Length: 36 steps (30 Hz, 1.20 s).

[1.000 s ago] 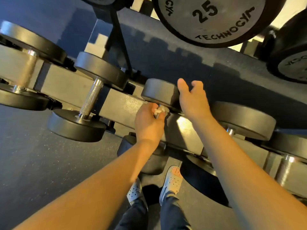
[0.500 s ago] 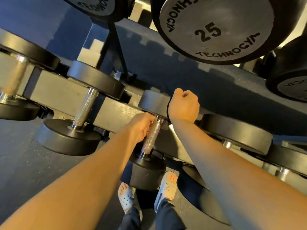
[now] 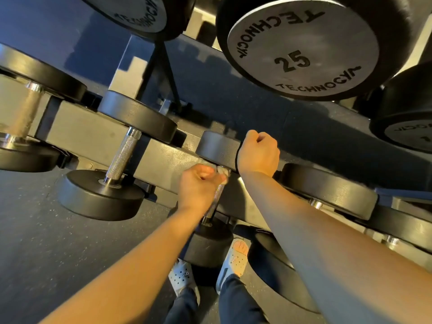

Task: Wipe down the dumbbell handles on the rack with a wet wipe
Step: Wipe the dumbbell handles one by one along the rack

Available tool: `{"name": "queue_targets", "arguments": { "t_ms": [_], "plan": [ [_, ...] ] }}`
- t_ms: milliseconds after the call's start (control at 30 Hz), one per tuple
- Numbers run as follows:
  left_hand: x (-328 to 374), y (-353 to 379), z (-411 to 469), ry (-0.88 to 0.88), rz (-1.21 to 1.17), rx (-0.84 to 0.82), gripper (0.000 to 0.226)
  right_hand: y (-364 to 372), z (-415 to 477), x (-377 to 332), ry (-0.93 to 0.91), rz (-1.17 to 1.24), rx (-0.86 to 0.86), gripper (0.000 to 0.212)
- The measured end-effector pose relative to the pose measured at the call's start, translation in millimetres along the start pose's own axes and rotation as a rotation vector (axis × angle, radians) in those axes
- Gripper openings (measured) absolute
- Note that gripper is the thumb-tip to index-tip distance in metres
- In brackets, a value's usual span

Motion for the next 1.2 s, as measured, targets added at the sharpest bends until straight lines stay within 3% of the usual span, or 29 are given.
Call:
{"name": "queue_targets", "arguments": {
  "t_ms": [100, 200, 300, 500, 700, 800, 933, 1067, 1200],
  "plan": [
    [-7.4, 2.7, 8.2, -0.298, -0.347, -0.061, 0.005, -0.2, 0.8, -0.2, -0.002, 0.012, -0.002, 0.032],
    [-8.7, -1.8, 7.3, -0.328, -0.407, -0.113, 0.016, -0.1, 0.9, 0.1, -0.008, 0.018, -0.003, 0.033],
    [-8.2, -9.8, 1.6, -0.226, -0.26, -0.151, 0.01, -1.2, 0.0, 0.3, -0.018, 0.017, -0.004, 0.035],
    [-12.8, -26.1, -22.1, 0.011, 0.404, -0.294, 0.011, -2.7, -0.3, -1.2, -0.007, 0.009, -0.025, 0.034],
    [8.9, 0.7, -1.1, -0.041, 0.013, -0.044, 0.02, -3.1, 0.8, -0.8, -0.006, 0.015, -0.029, 0.033],
    [-4.5, -0.9, -12.1, -0.068, 0.091, -0.148, 0.028, -1.6, 1.5, 0.3, -0.012, 0.019, -0.021, 0.034],
    [-15.5, -11.0, -23.5, -0.174, 0.229, -0.294, 0.019, -0.2, 2.2, 2.1, -0.01, 0.024, -0.012, 0.035],
    [0.5, -5.7, -9.5, -0.174, -0.063, -0.166, 0.015, -0.1, 2.7, 2.6, -0.015, 0.026, -0.015, 0.034],
    [7.9, -2.7, 4.8, -0.245, -0.104, -0.131, 0.019, -1.3, 2.0, 1.0, -0.021, 0.036, -0.021, 0.033]
  ]
}}
Point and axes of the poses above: each hand's wrist, its own z-axis towards the middle knuckle, its own y-axis out of the palm, x = y × z, the point moved 3 cm from there along z, towards the middle knuckle, and after that the axes turned 12 degrees about y, right-handed, at the moved point
